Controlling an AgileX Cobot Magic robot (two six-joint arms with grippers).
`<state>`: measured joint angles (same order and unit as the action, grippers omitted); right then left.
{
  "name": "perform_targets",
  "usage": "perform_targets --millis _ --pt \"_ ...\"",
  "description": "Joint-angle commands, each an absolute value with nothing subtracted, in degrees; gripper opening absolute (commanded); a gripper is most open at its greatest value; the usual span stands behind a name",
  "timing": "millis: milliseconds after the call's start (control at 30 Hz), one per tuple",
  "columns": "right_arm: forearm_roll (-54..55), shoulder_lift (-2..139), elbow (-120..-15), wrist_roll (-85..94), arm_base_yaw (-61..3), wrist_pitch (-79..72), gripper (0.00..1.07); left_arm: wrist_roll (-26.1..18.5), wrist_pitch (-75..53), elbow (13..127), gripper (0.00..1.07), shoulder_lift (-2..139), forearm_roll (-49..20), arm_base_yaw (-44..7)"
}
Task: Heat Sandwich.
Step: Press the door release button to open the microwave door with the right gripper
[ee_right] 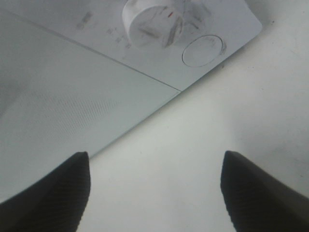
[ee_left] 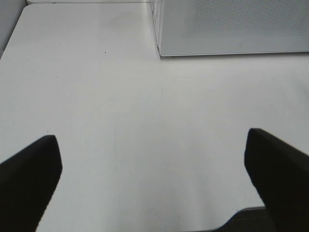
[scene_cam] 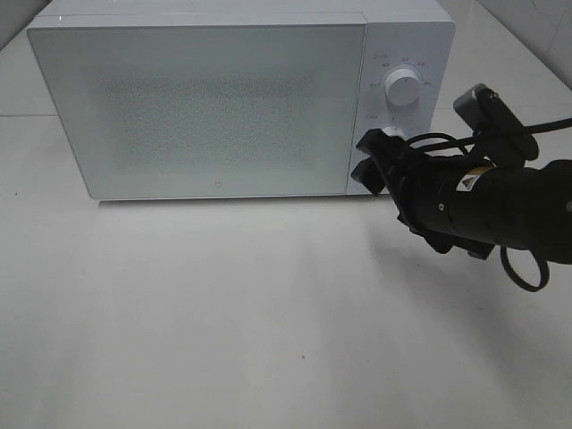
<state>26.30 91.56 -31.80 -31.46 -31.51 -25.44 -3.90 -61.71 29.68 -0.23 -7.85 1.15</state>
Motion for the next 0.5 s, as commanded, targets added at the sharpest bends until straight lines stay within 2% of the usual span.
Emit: perform_targets --millis 33,300,500 --pt "25.6 88.2 -31.7 -19.8 -31.3 -17.8 0.74 -3.7 -61.5 29.6 0.98 -1.2 -8.3 1.4" --pt "21.6 83.4 -31.7 -8.4 -31.3 -6.1 0.74 -3.7 -61.5 29.6 0.98 -1.2 -8.3 1.4" --pt "8.8 77.5 -32.4 -9.1 -31.3 7.3 0.74 -3.7 -61.5 29.6 0.98 -1.2 -8.3 1.4"
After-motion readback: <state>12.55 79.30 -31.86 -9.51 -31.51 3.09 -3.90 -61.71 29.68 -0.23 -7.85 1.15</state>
